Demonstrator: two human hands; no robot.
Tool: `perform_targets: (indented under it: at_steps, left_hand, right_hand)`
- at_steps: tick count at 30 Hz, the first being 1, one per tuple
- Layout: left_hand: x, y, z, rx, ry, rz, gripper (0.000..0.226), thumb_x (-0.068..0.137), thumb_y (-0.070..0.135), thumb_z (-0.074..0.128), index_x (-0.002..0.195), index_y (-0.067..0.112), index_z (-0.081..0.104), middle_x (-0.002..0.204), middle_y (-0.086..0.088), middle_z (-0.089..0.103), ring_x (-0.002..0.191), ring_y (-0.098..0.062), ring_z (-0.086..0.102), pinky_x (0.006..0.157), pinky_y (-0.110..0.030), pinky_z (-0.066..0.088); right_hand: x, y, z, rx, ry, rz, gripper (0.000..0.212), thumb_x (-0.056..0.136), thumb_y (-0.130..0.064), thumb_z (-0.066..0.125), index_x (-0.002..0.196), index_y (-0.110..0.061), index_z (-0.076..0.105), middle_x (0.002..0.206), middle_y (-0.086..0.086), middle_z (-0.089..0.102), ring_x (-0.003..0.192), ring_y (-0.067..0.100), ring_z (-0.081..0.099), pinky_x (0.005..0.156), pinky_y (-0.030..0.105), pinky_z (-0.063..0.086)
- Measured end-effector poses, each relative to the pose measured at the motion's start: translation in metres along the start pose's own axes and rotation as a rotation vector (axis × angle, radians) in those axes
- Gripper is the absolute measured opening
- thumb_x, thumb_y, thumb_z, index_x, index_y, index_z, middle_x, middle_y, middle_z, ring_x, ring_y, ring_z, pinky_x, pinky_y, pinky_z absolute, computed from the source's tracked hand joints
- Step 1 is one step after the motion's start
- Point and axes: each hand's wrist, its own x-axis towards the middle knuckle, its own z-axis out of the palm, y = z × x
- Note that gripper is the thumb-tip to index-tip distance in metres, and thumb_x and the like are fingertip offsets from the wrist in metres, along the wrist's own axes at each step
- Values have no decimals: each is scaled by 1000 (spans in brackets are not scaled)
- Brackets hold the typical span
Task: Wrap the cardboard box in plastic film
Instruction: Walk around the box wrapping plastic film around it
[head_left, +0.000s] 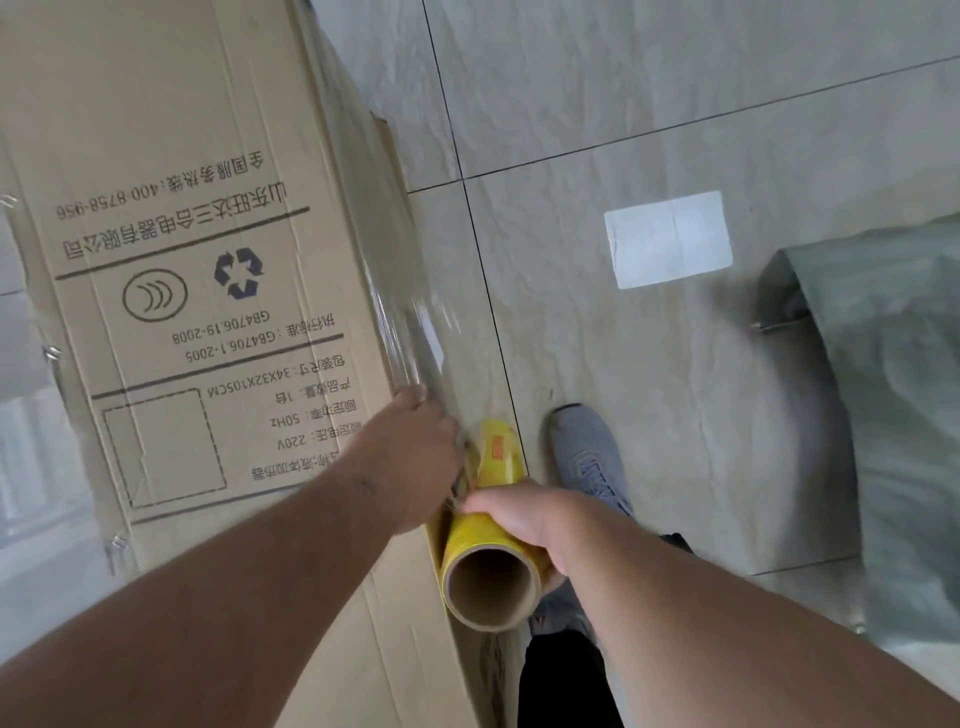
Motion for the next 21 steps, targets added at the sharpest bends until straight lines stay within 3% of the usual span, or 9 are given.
perform_targets:
  at_steps: [2, 4, 7, 11, 13, 17, 21]
  left_hand:
    - [-3, 13, 10, -80, -7, 33, 28, 99, 21, 47, 119, 21, 67, 121, -6, 64, 112, -29, 61, 103, -45, 44]
    - [-8, 20, 19, -160, 22, 10, 29, 101, 20, 44, 124, 19, 61, 124, -5, 64, 112, -28, 62, 101, -42, 43]
    - [-6, 22, 26, -191, 84, -40, 34, 101, 23, 43, 134, 18, 49, 126, -5, 65, 114, -27, 63, 104, -42, 41]
    - [-4, 20, 23, -186, 75, -38, 23, 98, 25, 50, 120, 24, 56, 118, -1, 69, 110, -25, 65, 101, -40, 38]
    - [-8, 18, 21, -169, 76, -22, 18, 97, 24, 49, 112, 27, 60, 116, -1, 70, 111, -25, 65, 99, -38, 38]
    - [-10, 15, 25, -143, 82, -25, 18, 97, 25, 49, 106, 29, 63, 111, 2, 69, 108, -22, 64, 98, -38, 40]
    - [-6, 16, 25, -140, 67, -43, 17, 99, 29, 47, 109, 29, 61, 110, 3, 69, 107, -21, 64, 98, -39, 41]
  right_hand:
    - [-3, -11, 0, -97, 40, -41, 102, 70, -82, 61, 149, -18, 57, 137, 16, 66, 111, 38, 70, 80, 42, 55]
    - [-5, -16, -1, -176, 21, -73, 97, 76, -80, 60, 150, -18, 56, 140, 17, 67, 110, 35, 71, 86, 43, 58]
    - [-1, 2, 0, 96, 4, -15, 100, 62, -75, 74, 146, -24, 57, 124, 16, 75, 101, 36, 78, 80, 50, 69]
    - [9, 31, 12, 648, -31, 23, 74, 85, -71, 79, 137, -20, 69, 111, 15, 85, 98, 35, 83, 72, 49, 68]
    - [14, 40, 19, 860, -81, 52, 73, 86, -66, 82, 136, -15, 70, 111, 19, 85, 101, 39, 83, 76, 52, 68]
    - [18, 44, 31, 1020, -159, -4, 70, 86, -57, 86, 137, -12, 71, 116, 21, 84, 104, 40, 81, 86, 52, 65]
    - [19, 46, 25, 978, -131, -29, 63, 90, -55, 83, 134, -11, 73, 114, 21, 84, 103, 39, 80, 93, 54, 63]
